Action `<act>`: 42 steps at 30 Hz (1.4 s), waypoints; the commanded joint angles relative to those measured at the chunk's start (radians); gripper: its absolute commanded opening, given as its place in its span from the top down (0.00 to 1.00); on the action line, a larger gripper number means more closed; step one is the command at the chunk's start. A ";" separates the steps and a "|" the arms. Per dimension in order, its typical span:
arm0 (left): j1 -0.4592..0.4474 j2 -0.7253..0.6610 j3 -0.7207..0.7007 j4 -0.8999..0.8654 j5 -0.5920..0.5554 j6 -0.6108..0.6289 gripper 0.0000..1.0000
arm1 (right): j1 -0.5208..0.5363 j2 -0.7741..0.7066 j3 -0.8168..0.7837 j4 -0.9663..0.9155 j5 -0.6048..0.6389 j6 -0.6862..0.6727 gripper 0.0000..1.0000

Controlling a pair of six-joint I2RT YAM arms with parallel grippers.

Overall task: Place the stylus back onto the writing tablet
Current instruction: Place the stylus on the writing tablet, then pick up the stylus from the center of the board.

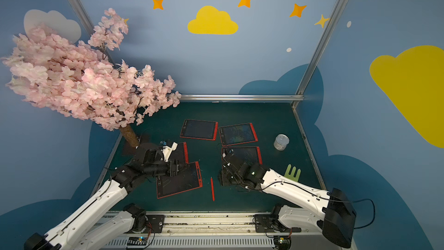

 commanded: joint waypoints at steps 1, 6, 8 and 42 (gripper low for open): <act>-0.007 -0.055 0.041 -0.078 0.107 0.093 0.15 | 0.004 0.063 0.008 0.036 -0.060 0.045 0.46; -0.011 -0.118 0.000 -0.016 0.186 0.126 0.01 | 0.002 0.195 0.082 -0.008 -0.106 0.021 0.50; -0.011 -0.120 -0.004 0.004 0.234 0.126 0.01 | 0.000 0.251 0.121 -0.030 -0.126 -0.001 0.52; -0.016 -0.144 -0.015 0.013 0.292 0.135 0.01 | 0.016 0.563 0.245 -0.006 -0.165 0.015 0.82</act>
